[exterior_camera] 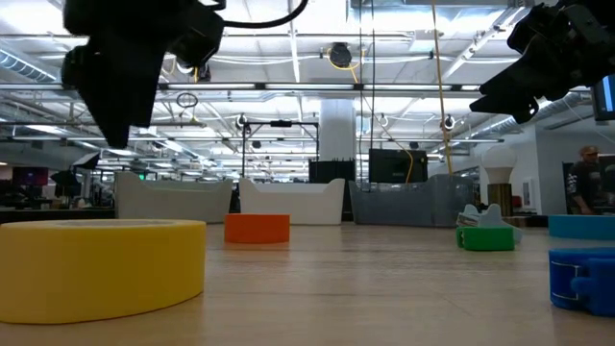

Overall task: Pick and place Stapler, Stapler remover, tape
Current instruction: Put the left green stapler into the gray bin

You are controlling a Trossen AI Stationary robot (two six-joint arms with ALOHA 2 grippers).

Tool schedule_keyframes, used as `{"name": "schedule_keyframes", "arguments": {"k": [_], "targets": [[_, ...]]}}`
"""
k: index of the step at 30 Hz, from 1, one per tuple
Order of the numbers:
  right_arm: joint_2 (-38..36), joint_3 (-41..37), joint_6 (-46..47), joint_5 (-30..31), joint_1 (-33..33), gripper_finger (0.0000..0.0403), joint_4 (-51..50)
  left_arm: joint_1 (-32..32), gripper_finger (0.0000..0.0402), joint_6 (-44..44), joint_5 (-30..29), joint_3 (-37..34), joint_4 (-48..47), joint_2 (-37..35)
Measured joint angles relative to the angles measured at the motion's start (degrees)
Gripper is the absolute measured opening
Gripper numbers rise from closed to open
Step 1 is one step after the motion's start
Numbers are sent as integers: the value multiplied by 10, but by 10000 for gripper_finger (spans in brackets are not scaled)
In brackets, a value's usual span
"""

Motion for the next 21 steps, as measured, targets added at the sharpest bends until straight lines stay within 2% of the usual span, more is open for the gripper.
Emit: {"name": "schedule_keyframes", "arguments": {"k": [8, 21], "targets": [[0, 0, 0, 0, 0, 210, 0, -9, 253, 15, 0, -51, 80, 0], [0, 0, 0, 0, 0, 210, 0, -9, 253, 24, 4, -100, 125, 0]]}}
